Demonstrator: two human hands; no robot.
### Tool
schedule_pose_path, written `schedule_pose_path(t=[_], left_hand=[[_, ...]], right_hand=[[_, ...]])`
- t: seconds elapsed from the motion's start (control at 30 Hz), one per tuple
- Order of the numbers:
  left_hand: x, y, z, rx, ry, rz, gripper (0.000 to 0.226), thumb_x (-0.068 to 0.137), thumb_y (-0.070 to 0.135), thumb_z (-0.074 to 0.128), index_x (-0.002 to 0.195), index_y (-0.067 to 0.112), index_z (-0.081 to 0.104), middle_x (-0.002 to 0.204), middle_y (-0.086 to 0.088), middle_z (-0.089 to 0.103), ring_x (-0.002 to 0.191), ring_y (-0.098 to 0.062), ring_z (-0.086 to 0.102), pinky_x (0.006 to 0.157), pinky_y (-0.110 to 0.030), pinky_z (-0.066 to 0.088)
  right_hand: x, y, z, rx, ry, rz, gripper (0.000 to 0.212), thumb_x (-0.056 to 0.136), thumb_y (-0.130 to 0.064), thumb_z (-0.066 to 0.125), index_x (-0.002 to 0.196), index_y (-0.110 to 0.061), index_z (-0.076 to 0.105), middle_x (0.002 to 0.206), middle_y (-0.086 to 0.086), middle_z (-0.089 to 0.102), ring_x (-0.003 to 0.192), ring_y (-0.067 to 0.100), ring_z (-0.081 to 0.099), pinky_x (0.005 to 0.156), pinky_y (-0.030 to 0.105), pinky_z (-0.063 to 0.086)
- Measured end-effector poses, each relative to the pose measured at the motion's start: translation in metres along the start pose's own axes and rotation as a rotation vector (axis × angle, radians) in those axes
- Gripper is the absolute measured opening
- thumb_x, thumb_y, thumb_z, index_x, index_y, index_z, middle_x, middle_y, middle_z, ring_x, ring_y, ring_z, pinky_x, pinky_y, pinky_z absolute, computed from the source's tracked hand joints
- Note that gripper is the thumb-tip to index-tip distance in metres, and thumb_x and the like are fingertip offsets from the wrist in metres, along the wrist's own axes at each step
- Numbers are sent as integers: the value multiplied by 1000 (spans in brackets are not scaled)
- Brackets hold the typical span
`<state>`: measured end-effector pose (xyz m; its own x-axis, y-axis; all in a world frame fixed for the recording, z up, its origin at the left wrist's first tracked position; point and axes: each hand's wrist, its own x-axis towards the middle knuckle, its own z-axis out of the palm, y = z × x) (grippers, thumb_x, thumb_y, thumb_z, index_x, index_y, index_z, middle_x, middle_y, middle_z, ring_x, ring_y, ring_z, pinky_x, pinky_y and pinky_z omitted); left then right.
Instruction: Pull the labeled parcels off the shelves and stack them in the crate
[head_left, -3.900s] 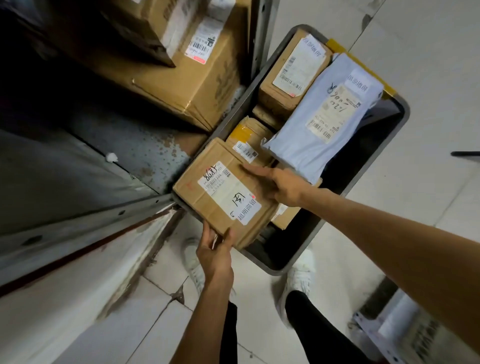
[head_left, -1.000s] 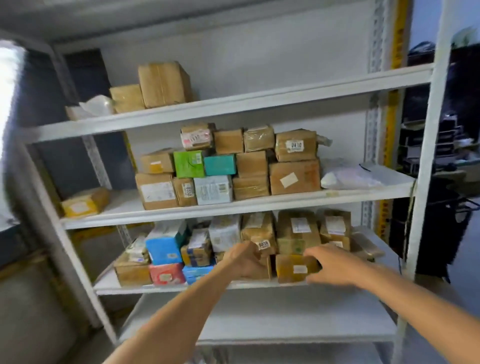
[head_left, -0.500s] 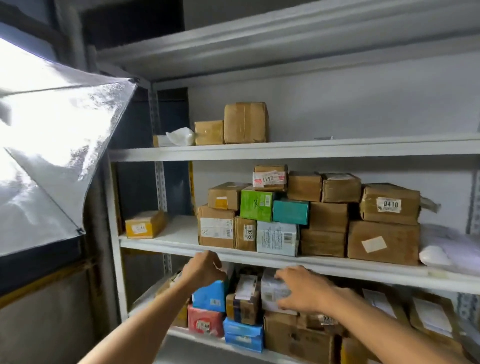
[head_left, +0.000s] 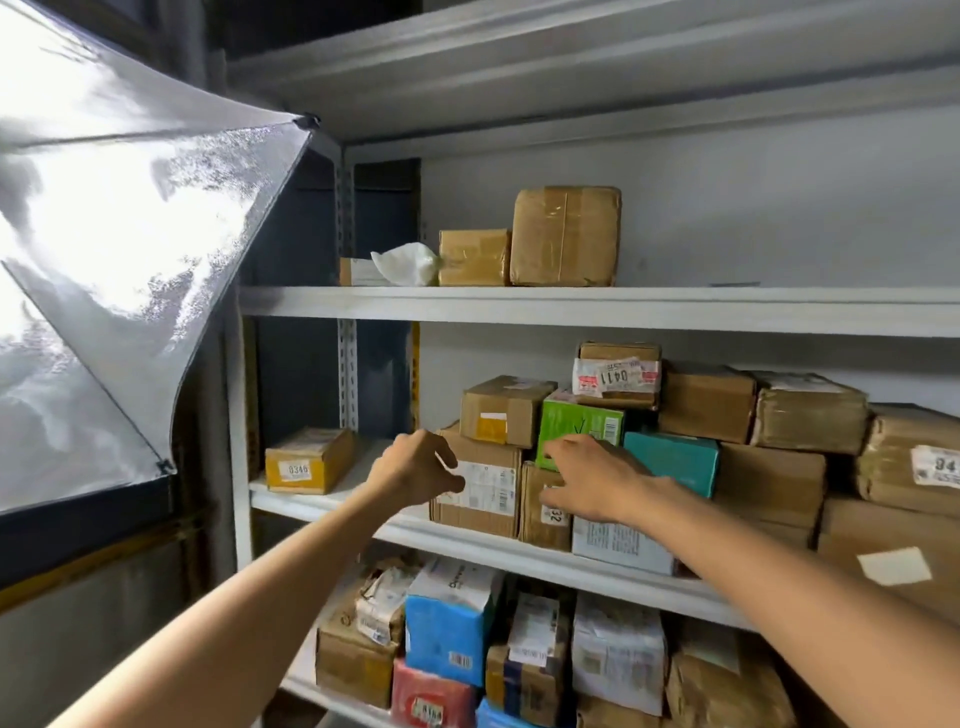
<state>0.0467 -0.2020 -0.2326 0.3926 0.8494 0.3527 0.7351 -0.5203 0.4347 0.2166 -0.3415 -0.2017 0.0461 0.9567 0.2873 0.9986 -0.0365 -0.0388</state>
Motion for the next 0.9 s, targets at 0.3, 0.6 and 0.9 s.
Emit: schedule_pose_path(t=[0.3, 0.6, 0.9], left_hand=[[91, 0, -14, -20, 37, 4, 40, 76, 32, 81, 111, 19, 69, 105, -2, 71, 86, -16, 68, 81, -30, 58], [134, -6, -1, -218, 30, 64, 39, 91, 39, 62, 117, 9, 65, 105, -10, 68, 79, -17, 61, 67, -24, 48], [172, -15, 10, -612, -242, 24, 26, 93, 36, 61, 80, 13, 64, 90, -13, 67, 80, -26, 64, 77, -38, 57]], right_hand=[[78, 31, -2, -53, 60, -39, 37, 86, -31, 63, 118, -14, 53, 120, 4, 52, 110, 24, 54, 91, 40, 49], [113, 16, 5, 75, 143, 52, 44, 89, -15, 62, 130, -6, 48, 134, 10, 48, 123, 22, 45, 95, 25, 38], [131, -15, 18, 191, 320, 350, 43, 87, -10, 65, 127, -7, 52, 126, 10, 54, 115, 23, 52, 89, 28, 45]])
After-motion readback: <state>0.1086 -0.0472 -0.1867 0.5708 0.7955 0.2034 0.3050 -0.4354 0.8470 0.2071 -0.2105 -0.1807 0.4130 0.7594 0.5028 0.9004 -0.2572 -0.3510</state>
